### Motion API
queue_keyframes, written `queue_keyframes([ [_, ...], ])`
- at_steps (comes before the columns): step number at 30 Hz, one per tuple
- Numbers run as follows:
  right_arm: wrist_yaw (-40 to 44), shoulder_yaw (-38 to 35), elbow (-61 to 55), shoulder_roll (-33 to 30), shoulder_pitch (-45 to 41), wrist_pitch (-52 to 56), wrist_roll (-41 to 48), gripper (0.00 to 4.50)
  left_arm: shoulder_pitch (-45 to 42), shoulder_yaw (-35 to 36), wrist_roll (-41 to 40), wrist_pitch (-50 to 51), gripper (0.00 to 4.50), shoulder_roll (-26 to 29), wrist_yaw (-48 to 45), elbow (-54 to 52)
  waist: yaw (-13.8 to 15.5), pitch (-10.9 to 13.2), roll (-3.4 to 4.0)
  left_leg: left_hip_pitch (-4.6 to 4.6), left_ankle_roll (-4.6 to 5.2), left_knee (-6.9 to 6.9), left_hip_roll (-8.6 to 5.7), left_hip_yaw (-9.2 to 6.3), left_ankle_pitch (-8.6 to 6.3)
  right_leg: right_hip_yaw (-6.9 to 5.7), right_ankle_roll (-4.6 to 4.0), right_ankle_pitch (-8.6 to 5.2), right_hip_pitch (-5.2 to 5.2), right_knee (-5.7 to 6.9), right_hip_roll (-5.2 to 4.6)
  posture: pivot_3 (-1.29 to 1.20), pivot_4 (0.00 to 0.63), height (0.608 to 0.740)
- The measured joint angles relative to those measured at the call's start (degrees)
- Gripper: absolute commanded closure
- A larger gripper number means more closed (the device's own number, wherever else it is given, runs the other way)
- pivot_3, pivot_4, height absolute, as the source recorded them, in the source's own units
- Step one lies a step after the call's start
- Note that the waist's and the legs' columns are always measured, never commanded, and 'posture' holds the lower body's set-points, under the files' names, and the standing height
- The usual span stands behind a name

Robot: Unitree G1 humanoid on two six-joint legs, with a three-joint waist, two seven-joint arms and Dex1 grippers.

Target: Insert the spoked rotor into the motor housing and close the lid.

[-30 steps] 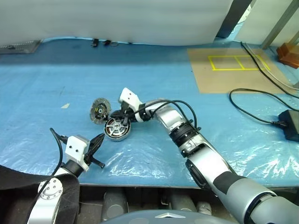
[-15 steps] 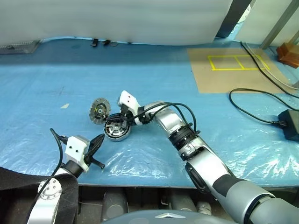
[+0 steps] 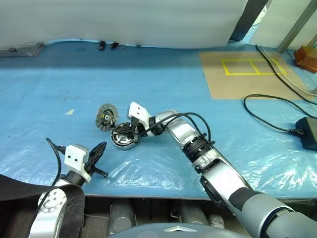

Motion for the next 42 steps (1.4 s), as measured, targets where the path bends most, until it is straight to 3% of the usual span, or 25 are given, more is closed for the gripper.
queue_keyframes([
  [5,6.3,0.0,-10.8,-5.1,2.5,5.8,4.6,4.49,-3.9,3.4,-2.3,-1.2,4.50,0.7,-1.6,5.2,0.2,0.0,-0.02,0.01,0.00,-0.03,-0.02,0.00,0.00,-0.01,0.00,0.00,0.01,-0.03,0.01,0.00,0.150,0.740],
  [11,10.2,0.6,-17.5,-12.4,5.1,12.4,7.0,4.49,-16.3,5.5,-5.8,-3.0,4.50,1.8,-6.3,16.5,0.5,0.0,-0.07,0.07,0.00,0.16,-0.06,-0.02,0.01,-0.01,0.02,0.02,0.11,0.08,-0.01,0.00,0.150,0.740],
  [18,8.3,0.7,-20.3,-16.1,7.9,12.2,6.9,4.49,-30.9,5.7,-6.7,-5.1,4.50,3.2,-14.0,33.0,0.4,0.0,-0.10,-0.03,-0.23,0.15,-0.13,-0.04,0.15,-0.04,0.00,0.03,0.05,0.08,0.05,0.00,0.150,0.740],
  [23,6.0,0.7,-20.9,-17.6,9.6,9.2,6.0,4.49,-38.8,4.1,-6.8,-4.0,4.50,4.2,-20.2,39.0,0.5,0.0,-0.11,-0.05,-0.24,0.17,-0.13,-0.04,0.15,-0.04,0.00,0.03,0.05,0.08,0.01,0.00,0.150,0.740],
  [34,5.9,-0.6,-21.0,-20.3,10.3,11.4,7.9,4.49,-44.0,-1.4,-7.7,6.4,4.50,7.0,-29.5,39.2,0.8,0.0,-0.11,-0.10,-0.24,0.14,-0.11,-0.04,0.16,-0.06,-0.01,0.02,0.03,0.04,0.00,0.00,0.150,0.740],
  [42,7.1,-3.9,-21.0,-21.4,9.1,16.5,12.5,4.49,-41.7,-8.4,-4.9,10.8,4.50,8.7,-31.3,29.0,1.6,0.0,-0.10,-0.10,-0.24,0.09,-0.09,-0.04,0.16,-0.06,-0.01,0.02,0.01,0.02,-0.02,0.00,0.150,0.740],
])
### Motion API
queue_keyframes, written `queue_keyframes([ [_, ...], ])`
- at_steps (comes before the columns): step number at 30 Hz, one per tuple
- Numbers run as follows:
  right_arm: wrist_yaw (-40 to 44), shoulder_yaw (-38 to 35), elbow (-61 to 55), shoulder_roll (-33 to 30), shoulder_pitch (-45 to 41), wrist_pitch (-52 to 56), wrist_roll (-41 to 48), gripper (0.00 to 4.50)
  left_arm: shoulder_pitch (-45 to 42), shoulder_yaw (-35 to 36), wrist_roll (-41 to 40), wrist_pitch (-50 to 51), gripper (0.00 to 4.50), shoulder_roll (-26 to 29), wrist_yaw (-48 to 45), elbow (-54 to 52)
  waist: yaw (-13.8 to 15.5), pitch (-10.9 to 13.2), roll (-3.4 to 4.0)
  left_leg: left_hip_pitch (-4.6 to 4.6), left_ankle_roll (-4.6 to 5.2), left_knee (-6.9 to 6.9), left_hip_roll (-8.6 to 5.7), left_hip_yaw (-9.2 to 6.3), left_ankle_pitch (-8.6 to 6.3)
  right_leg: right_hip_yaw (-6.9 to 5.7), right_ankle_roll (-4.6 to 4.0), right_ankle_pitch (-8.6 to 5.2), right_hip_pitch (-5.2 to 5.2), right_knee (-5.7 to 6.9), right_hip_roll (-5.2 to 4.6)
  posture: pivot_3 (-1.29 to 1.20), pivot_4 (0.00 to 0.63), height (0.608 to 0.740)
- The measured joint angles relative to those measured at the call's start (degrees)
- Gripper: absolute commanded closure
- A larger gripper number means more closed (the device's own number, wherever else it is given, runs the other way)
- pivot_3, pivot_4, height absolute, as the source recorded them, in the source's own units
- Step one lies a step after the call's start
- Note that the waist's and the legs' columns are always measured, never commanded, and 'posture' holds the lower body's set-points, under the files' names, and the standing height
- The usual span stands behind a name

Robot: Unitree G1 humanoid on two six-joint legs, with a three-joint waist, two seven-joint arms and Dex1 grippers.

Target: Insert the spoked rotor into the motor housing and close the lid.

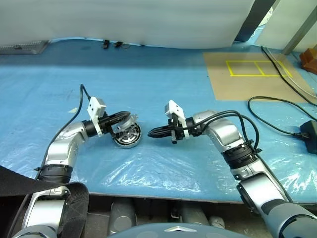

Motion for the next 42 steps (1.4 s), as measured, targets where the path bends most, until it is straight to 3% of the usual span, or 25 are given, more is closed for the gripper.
queue_keyframes([
  [6,-4.2,-2.7,0.7,4.2,-1.8,0.0,1.2,4.49,3.7,-5.0,3.5,1.8,4.50,2.8,-0.5,-6.0,-0.2,0.0,0.02,0.03,-0.01,-0.11,0.00,0.02,0.00,0.00,-0.01,-0.01,-0.05,-0.03,0.01,0.00,0.150,0.740],
  [15,-12.8,-3.1,7.4,11.3,-4.2,-4.1,-1.1,4.49,13.1,-2.5,3.4,-0.3,4.50,3.2,4.2,-15.0,-0.2,0.0,0.03,0.05,-0.02,-0.13,0.00,0.03,0.00,0.02,0.00,-0.01,-0.04,-0.06,-0.02,0.00,0.150,0.740],
  [18,-14.3,-2.5,11.0,12.9,-5.6,-6.6,-3.0,3.90,16.8,0.8,2.7,-1.4,4.50,2.1,8.0,-16.7,-0.7,0.0,0.04,0.03,-0.02,-0.15,0.00,0.03,0.00,0.01,0.00,-0.02,-0.06,-0.07,0.00,0.00,0.150,0.740],
  [29,-14.3,1.4,21.8,18.6,-10.1,-13.2,-8.0,0.04,34.3,8.5,1.4,-3.4,4.50,-2.0,18.1,-30.0,-1.8,0.0,0.04,-0.10,0.00,-0.34,0.08,0.03,-0.03,-0.03,-0.01,-0.01,-0.09,-0.43,0.06,0.00,0.150,0.740],
  [37,-11.7,5.2,25.6,20.0,-10.7,-16.8,-11.9,0.04,44.1,9.5,1.3,-4.2,4.50,-4.7,22.6,-36.4,-1.6,0.1,0.05,-0.09,0.21,-0.35,0.14,0.03,-0.15,-0.05,0.00,-0.01,-0.07,-0.45,0.06,0.00,0.150,0.740],
  [42,-12.0,6.1,29.0,20.7,-11.7,-22.2,-15.0,1.51,45.9,9.6,1.3,-4.7,4.50,-5.3,24.1,-37.4,-1.7,0.1,0.05,-0.04,0.21,-0.35,0.15,0.04,-0.15,-0.05,-0.01,-0.01,-0.06,-0.44,0.07,0.00,0.150,0.740],
])
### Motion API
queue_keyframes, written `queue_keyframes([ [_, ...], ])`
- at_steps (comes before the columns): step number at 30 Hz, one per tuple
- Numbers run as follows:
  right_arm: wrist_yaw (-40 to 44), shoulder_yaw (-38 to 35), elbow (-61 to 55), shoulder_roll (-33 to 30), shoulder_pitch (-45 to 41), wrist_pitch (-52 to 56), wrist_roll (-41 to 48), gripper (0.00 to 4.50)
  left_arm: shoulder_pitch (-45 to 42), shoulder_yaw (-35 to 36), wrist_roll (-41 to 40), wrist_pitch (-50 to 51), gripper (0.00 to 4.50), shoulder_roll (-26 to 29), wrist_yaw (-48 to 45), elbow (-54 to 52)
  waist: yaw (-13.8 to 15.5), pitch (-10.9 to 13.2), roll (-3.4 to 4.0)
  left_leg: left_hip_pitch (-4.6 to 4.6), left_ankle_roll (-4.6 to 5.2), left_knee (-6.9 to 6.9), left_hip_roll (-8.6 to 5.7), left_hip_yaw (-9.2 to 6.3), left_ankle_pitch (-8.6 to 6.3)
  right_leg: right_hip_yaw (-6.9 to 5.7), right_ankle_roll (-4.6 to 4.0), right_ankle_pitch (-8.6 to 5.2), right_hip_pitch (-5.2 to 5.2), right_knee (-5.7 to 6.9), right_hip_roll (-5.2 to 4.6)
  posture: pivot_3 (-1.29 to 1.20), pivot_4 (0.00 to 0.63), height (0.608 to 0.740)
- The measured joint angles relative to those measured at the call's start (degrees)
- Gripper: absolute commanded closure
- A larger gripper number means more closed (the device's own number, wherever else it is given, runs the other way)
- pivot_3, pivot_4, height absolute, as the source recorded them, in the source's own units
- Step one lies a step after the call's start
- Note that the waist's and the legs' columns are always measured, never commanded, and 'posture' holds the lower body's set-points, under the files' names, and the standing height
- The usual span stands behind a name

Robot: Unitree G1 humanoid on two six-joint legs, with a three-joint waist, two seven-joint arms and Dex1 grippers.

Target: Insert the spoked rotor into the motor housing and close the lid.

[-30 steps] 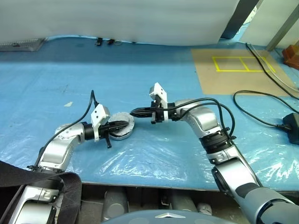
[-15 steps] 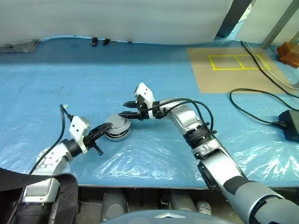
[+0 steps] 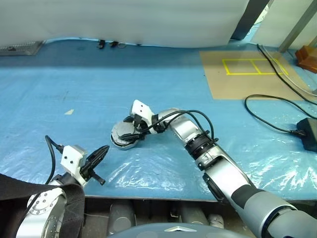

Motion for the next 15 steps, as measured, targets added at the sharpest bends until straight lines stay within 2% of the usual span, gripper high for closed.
queue_keyframes([
  [8,0.2,0.0,0.7,0.4,-0.1,-2.4,-1.9,1.51,0.6,1.2,-0.1,-1.0,4.50,-0.1,0.6,-0.1,-0.1,0.0,0.00,0.04,0.00,0.00,0.01,0.02,0.00,0.01,0.00,0.00,0.00,0.03,0.01,0.00,0.150,0.740],
  [15,-0.8,0.0,-1.5,1.7,0.0,2.2,-2.0,1.51,0.7,1.5,-0.2,-1.1,4.50,-0.1,0.6,0.0,-0.1,0.0,0.00,0.05,0.00,0.00,0.07,0.02,0.00,0.01,0.00,0.00,0.00,0.04,0.06,0.00,0.150,0.740],
])
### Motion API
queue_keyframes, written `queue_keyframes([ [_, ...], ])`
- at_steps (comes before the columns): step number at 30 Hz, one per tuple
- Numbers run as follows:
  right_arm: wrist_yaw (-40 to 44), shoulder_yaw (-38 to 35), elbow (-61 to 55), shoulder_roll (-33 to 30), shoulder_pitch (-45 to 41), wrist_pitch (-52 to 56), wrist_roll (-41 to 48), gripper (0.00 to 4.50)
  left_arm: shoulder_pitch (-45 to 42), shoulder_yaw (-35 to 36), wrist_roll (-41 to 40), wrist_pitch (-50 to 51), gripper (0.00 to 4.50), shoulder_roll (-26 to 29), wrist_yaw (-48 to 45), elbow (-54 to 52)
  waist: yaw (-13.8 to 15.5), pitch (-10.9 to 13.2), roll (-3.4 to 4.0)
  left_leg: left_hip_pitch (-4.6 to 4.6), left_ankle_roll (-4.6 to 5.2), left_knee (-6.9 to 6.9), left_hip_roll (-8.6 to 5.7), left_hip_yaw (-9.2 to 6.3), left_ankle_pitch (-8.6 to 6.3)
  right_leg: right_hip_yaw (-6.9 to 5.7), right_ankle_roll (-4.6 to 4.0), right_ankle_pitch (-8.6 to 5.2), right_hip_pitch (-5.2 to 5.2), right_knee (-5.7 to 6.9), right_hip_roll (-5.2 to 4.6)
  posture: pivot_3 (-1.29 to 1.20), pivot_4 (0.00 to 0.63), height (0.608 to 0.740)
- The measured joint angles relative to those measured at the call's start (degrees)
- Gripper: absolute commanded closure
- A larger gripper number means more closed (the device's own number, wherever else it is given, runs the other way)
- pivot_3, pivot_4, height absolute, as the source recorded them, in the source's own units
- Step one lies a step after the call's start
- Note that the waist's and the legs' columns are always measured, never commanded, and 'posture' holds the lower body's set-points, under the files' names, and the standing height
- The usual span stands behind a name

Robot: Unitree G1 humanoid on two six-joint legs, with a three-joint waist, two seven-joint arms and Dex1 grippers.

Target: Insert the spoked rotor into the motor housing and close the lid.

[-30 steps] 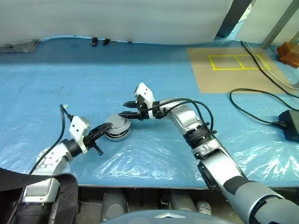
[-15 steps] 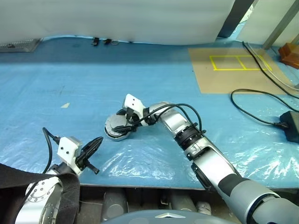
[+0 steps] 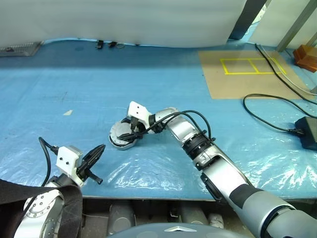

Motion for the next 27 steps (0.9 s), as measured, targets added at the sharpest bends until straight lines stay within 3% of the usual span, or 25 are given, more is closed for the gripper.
queue_keyframes([
  [27,-2.7,2.8,-5.7,0.5,3.5,1.9,-2.7,1.51,-1.5,0.2,0.2,0.0,4.50,0.1,0.0,0.5,-0.2,0.0,0.02,0.25,-0.01,0.03,0.00,0.02,0.00,0.10,0.01,0.00,0.10,0.15,0.01,0.00,0.150,0.740],
])
